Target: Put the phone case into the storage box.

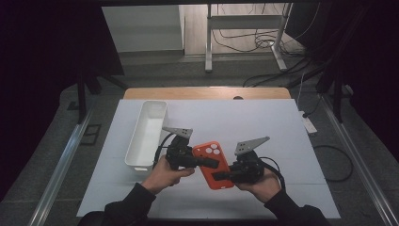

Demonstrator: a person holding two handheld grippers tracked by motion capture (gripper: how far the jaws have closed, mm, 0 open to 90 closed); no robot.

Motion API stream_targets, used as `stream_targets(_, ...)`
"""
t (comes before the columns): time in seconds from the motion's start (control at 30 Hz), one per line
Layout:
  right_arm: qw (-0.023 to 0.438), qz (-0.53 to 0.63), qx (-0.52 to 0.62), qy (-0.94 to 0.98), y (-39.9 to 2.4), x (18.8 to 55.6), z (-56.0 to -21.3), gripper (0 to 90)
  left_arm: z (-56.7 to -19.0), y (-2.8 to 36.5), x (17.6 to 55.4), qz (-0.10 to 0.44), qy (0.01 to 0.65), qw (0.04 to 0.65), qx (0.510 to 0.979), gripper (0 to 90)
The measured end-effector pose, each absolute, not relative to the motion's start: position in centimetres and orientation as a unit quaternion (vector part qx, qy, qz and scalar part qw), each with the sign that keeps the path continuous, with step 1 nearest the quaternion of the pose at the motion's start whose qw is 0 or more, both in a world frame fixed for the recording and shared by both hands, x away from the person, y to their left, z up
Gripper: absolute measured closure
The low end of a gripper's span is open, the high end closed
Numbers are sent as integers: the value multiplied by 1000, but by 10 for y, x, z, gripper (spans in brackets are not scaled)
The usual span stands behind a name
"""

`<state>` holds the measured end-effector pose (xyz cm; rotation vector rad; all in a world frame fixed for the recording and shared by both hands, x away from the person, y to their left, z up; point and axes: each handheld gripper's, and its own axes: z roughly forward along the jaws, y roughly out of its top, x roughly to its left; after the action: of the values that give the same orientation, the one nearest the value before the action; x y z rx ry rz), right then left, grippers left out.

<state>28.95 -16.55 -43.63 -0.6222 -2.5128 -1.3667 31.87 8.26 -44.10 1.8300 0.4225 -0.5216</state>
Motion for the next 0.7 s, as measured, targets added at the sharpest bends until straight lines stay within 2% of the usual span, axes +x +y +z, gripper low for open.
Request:
stream_targets(0.27, 91, -462, -216, -856, -165, 287, -432, 855, -436, 82, 316, -191, 189, 558, 785, 716)
stream_targets(0.6, 50, -475, -242, -844, -174, 289, -429, 853, -428, 84, 313, -129, 216, 540, 803, 407)
stream_targets(0.7, 44, -471, -246, -846, -175, 290, -430, 853, -427, 85, 313, -118, 227, 533, 806, 355)
